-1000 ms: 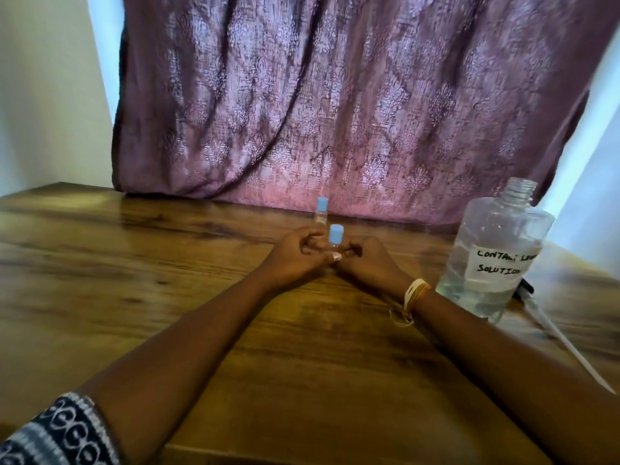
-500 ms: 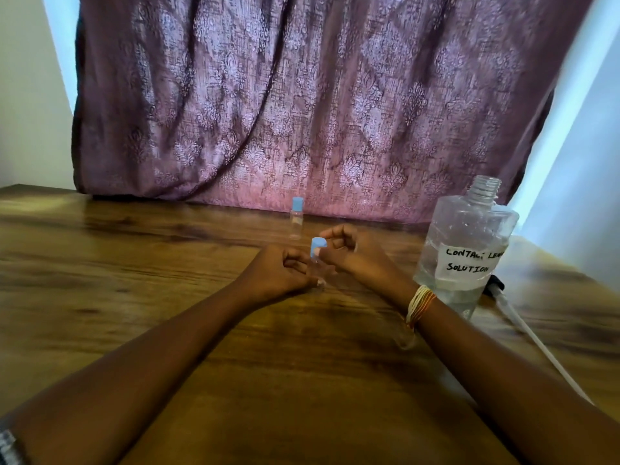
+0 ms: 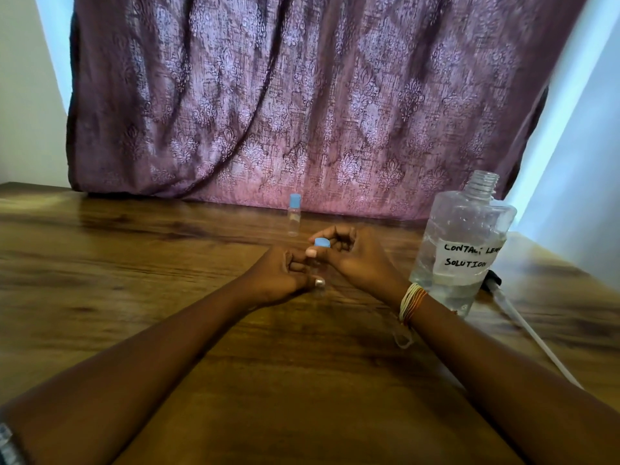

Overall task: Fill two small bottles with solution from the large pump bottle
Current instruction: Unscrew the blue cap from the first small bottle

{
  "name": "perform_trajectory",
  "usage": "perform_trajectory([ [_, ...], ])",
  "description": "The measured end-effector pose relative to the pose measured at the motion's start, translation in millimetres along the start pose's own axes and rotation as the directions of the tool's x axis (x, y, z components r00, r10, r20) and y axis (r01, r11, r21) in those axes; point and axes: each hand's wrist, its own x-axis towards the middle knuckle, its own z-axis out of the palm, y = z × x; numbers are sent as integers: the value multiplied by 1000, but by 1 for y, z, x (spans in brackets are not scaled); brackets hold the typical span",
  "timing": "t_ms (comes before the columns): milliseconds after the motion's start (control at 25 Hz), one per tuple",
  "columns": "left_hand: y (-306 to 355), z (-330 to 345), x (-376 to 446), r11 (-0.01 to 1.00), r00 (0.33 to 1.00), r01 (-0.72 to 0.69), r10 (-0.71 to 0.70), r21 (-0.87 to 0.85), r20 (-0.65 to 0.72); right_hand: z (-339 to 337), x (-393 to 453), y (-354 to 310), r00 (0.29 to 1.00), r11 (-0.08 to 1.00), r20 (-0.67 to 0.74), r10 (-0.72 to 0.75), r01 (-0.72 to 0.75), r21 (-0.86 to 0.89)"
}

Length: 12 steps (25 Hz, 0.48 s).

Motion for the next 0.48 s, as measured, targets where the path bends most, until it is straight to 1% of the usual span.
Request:
perform_trajectory([
  [80,0,-3,0,999,1000,10,-10,-33,24,-6,1,0,996,1000,85,-12,9,30],
  [200,1,-3,-2,998,998,57,-57,-14,3,-13,3,0,980,999,195,-35,28,39],
  [280,2,-3,-3,999,999,53,-53,6,3,-13,4,1,982,999,189,-23,16,42],
  [360,4,-3,-4,998,998,58,-58,-11,1,-15,6,3,988,995,154,-11,-4,98],
  [400,5,-3,-4,997,998,69,-69,-24,-10,-17,7,4,988,991,157,-8,-14,135],
  [480,5,-2,-4,996,996,82,-83,-34,-32,-19,8,6,973,975,229,-9,-42,217],
])
